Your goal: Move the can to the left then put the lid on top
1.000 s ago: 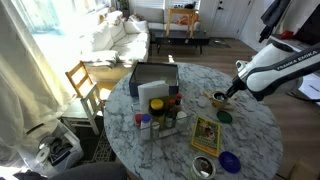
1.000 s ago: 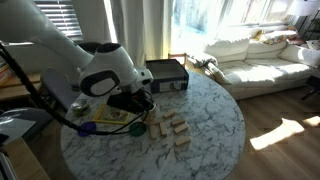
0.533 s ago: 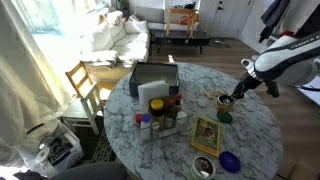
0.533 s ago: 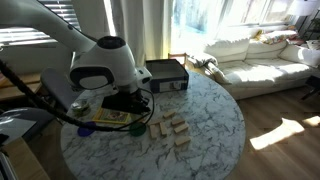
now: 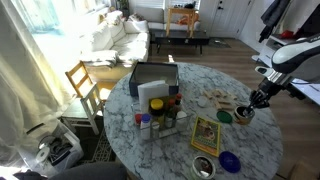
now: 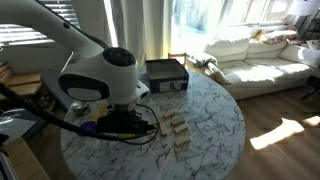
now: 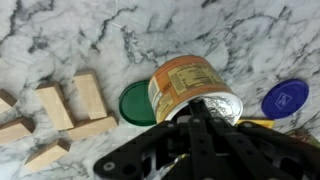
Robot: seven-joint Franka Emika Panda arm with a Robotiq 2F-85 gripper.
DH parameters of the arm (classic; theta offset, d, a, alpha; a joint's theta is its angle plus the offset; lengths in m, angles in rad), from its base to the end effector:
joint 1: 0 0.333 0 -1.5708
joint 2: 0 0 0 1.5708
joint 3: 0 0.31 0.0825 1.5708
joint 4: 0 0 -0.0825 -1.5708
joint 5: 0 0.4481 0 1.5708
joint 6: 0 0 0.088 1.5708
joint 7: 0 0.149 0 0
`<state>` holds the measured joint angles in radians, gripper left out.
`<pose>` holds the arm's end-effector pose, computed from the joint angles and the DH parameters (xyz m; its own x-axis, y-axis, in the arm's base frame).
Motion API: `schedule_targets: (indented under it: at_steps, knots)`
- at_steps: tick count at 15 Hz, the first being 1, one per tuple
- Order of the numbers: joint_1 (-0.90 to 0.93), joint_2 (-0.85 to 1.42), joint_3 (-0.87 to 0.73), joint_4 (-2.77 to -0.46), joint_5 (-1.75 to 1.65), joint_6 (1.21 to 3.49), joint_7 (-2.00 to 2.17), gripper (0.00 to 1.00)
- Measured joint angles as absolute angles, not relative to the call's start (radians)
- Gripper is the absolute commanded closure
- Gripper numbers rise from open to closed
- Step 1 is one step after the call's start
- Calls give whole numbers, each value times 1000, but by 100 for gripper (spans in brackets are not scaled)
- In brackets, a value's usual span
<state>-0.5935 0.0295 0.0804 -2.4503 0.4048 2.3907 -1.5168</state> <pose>0.4507 -0.2367 0.1833 0.7576 0.6082 0.2371 0.6460 -0.7506 -0.1389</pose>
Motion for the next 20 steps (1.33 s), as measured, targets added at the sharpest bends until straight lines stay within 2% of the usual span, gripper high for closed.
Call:
schedule_targets:
  at_steps: [7,15,16,17,20]
  knots:
    - [-384,28,-68,-2540,407,2392,-1585,100]
    - [-300,40,-114,-2571,462,2451,-1566,100]
    - [-295,45,-114,-2571,476,2460,-1561,74]
    - [-291,51,-115,-2571,488,2472,-1556,73]
    - [-284,60,-116,-2571,495,2504,-1537,53]
